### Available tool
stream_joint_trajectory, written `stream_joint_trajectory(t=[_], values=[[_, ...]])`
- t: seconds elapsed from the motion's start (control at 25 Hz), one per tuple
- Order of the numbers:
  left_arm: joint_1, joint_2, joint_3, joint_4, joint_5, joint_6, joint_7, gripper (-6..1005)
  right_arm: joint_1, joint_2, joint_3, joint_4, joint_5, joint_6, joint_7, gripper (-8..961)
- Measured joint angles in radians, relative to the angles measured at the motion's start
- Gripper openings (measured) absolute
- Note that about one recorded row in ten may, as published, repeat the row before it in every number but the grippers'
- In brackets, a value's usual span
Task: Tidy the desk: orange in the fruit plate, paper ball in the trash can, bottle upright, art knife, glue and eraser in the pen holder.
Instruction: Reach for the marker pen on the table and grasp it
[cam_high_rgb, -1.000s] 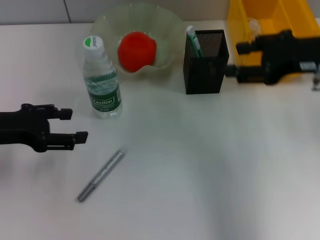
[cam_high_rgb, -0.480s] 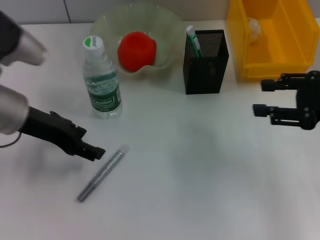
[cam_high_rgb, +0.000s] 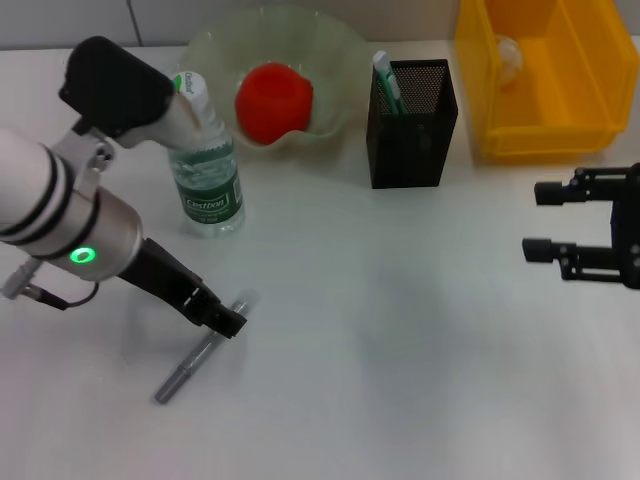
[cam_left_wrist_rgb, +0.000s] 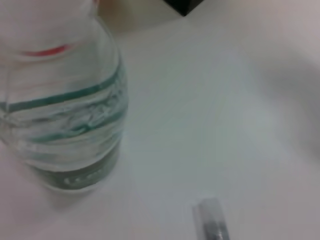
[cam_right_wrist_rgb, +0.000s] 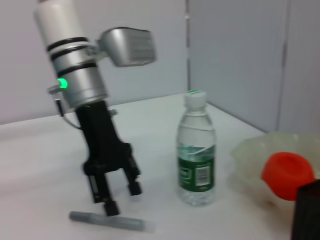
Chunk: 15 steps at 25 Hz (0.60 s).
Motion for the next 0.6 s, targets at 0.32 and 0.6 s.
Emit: stream_joint_trajectory(t=[0.32, 0.6], values=[[-0.008, -0.006, 0.248, 0.077, 0.187, -0.014, -0.234, 796, 0.011, 0.005, 0.001, 0.008, -0.067, -0.010, -0.004, 623], [-0.015, -0.007, 0.281, 0.081, 0.167, -0.007, -0.237, 637, 0.007, 0.004, 0.002, 0.013, -0.073, -0.002, -0.006, 623]])
